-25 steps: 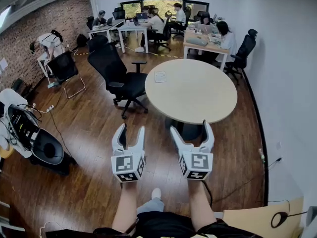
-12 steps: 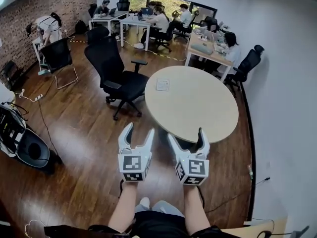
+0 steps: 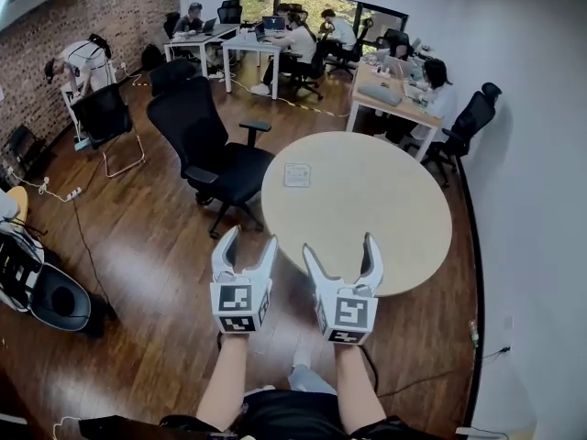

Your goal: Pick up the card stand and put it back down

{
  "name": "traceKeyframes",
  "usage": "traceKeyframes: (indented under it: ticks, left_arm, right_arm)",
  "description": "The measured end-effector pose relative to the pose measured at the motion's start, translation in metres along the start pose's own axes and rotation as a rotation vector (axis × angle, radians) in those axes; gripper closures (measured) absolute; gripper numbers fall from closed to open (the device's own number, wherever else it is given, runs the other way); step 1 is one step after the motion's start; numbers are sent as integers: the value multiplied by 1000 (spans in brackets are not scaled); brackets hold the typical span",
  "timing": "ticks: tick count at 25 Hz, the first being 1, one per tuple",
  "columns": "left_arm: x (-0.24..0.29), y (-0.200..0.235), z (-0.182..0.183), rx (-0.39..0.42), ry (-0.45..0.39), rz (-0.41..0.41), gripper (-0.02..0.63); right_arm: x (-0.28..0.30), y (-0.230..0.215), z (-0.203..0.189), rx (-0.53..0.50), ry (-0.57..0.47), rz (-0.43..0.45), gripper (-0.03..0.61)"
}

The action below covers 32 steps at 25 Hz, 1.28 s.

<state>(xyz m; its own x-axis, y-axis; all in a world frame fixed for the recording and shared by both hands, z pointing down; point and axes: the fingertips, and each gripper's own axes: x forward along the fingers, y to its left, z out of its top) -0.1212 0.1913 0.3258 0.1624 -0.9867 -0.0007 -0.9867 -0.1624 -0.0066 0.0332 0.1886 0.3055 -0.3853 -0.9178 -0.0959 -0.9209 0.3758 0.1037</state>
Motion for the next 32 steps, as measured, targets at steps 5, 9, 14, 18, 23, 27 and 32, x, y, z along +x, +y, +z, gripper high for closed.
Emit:
traceKeyframes:
  ticks: [5,9,14,18,23,27,32]
  left_arm:
    - [68,-13,2,3,0,22,322]
    - [105,-30,7,15,-2,20,324]
    - [138,-43,2,64,41,4,324]
    - [163,-28,2,71,31,16,339]
    - [206,-9,-2,45,38,1,345]
    - [243,13,10,43,5,-28,350]
    - [289,54,9,16,-11,-59,365]
  right_arm:
    - [52,-51,0,12,-32,25,88]
    - [79,-73,-9,4,-20,58,100]
    - [114,-94,-33,127,9,103,123]
    - [145,-97,-32,177,-26,122,138]
    - [191,-92,-52,168,22,138,138]
    - [233,-87,-42,153,2,131,138]
    - [289,-73,-48,151,10,117,138]
